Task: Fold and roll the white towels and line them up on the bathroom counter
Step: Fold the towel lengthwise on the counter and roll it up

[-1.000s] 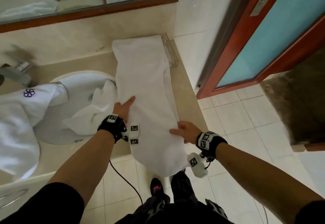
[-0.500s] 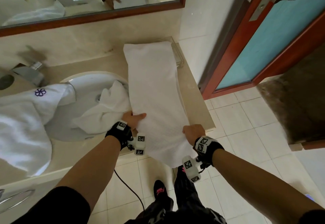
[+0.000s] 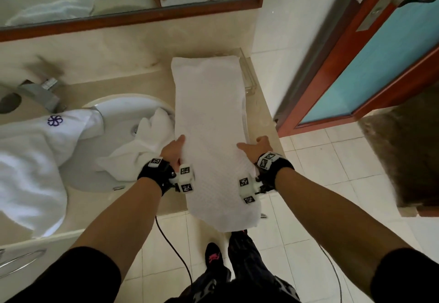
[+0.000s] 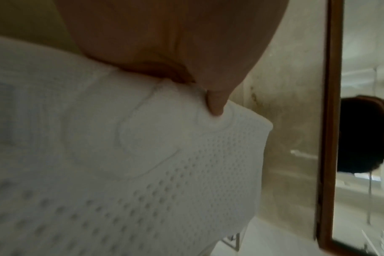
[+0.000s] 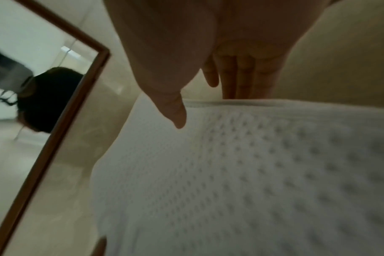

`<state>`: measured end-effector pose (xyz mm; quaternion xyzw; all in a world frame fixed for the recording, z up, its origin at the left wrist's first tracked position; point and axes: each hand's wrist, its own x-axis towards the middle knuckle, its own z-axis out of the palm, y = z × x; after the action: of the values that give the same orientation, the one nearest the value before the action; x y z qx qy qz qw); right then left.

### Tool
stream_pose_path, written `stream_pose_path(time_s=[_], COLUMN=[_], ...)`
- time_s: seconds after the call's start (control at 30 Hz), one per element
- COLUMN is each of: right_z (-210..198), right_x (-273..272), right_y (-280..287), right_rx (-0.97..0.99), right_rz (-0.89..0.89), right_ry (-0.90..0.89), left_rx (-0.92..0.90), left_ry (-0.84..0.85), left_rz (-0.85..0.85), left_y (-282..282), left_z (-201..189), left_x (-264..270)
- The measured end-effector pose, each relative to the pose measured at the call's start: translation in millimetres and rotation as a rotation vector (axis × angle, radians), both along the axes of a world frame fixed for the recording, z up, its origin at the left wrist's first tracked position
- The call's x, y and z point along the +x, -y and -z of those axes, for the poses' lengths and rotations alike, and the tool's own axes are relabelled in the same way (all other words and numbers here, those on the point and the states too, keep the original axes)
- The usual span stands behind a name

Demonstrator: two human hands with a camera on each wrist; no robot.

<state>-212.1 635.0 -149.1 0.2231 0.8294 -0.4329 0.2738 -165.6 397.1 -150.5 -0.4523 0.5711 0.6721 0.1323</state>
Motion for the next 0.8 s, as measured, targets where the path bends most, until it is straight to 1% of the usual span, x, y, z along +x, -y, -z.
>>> stream_pose_path(time_s=[0.07,0.13,0.23,0.3,0.33,0.4,0.43,0.5,0.57,0.67,0.7,0.8], right_z=[7,14,12,8,6,6,10,9,6,7,6,4], right_x=[-15,-25,-41,-55,-61,-69,-73,-88,-108,-138,-144,-156], right_y=[4,9,10,7,4,2,2,6,13,21,24,31], right_rx=[-0.083,-0.106,-0.203,-0.124,-0.050,0.036,0.060,0.032,-0.062,-0.166,-0.189,-0.205], right_rz=[0.073,0.042,0.021,-0.084,-0.162,-0.180,-0.198,-0.196,-0.130,-0.021,-0.010,-0.047], right_ry=[0.049,0.085,0.012,0.005,0.038,0.088,0.094,0.039,-0.017,-0.042,-0.058,0.014], left_rx=[-0.012,0.016,-0.065,-0.115,-0.130,-0.143,-0.151,-0.158,-0.111,-0.020,0.000,0.066], left_ry=[-0.006,-0.024,-0.032,0.019,0.061,0.110,0.101,0.057,0.044,0.032,0.025,0.025], left_rz=[0.019,0.012,-0.030,-0.015,0.021,0.113,0.138,0.138,0.099,0.043,0.041,0.069], left_y=[2,2,-1,4,8,16,19,21,24,24,25,23], left_z=[5,9,6,6,7,17,19,12,1,-11,-11,-14], left_x=[-2,-1,0,-1,-1,-10,-17,-36,-55,-78,-85,-99])
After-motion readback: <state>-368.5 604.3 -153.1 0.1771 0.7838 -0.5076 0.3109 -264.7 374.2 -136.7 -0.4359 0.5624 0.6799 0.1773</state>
